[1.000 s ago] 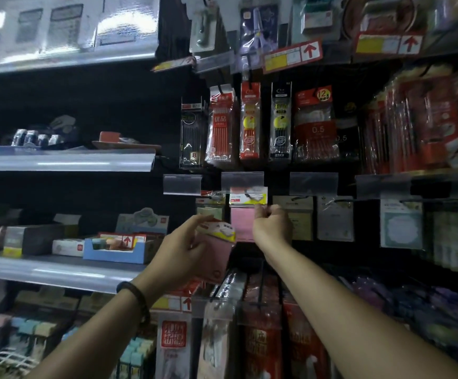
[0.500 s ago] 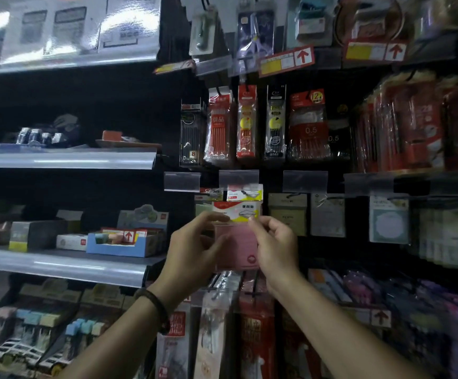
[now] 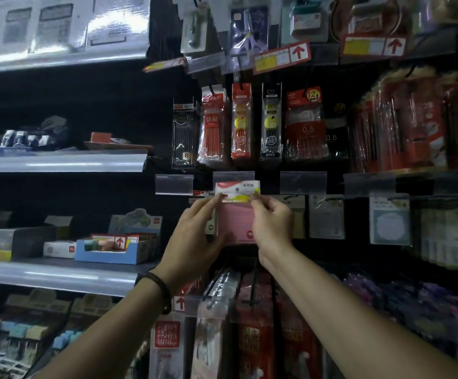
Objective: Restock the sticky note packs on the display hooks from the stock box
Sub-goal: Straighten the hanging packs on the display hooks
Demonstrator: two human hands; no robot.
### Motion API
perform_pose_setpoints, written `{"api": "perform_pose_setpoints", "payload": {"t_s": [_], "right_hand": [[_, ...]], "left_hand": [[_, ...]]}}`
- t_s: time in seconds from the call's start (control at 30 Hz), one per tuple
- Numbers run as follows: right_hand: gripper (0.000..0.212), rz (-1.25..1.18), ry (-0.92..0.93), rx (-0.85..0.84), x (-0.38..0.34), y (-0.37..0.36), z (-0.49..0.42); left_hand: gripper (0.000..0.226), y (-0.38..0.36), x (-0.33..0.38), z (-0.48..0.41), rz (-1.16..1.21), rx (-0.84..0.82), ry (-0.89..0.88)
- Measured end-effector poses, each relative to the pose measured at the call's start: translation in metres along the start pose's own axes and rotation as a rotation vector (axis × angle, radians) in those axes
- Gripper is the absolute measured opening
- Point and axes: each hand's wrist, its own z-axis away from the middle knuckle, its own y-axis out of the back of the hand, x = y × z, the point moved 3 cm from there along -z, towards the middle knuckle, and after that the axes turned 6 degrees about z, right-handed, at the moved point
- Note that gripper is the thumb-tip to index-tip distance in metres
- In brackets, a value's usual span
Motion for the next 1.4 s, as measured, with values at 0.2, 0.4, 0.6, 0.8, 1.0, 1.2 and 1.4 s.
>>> {"api": "perform_pose_setpoints", "payload": {"t_s": [0.2,0.4,0.6,0.8,1.0,1.2,1.4], "right_hand": [[0.018,0.069,0.010,0.030,-0.002,-0.003,-0.010],[0.027,0.145,-0.021,0.047,0.009,-0.004,-0.017],[0.040,0.547,0.082,0.062,0.006,-0.001,-0.024],[0.041,0.609,0.084,0.076,0.008,0.008,-0.028],[0.026,0.406,0.070,-0.051,0.017,0.036,0.013],[0.027,0.302,0.232,-0.289,0.026,0.107,0.112],[0.028,0.299,0.050,-0.420,0.097,0.205,0.225]], "left_hand": [[0.083,-0.006,-0.010,-0.012,0.000,-0.004,0.006],[0.090,-0.015,-0.020,-0.012,-0.046,-0.044,0.057],[0.101,-0.024,-0.018,-0.024,-0.203,-0.088,0.118],[0.096,-0.033,-0.019,-0.019,-0.231,-0.132,0.198],[0.068,-0.026,0.011,0.032,-0.290,-0.036,0.196],[0.020,-0.045,0.065,0.163,-0.065,-0.051,0.106],[0.010,-0.109,0.085,0.321,0.125,-0.289,0.283]]}}
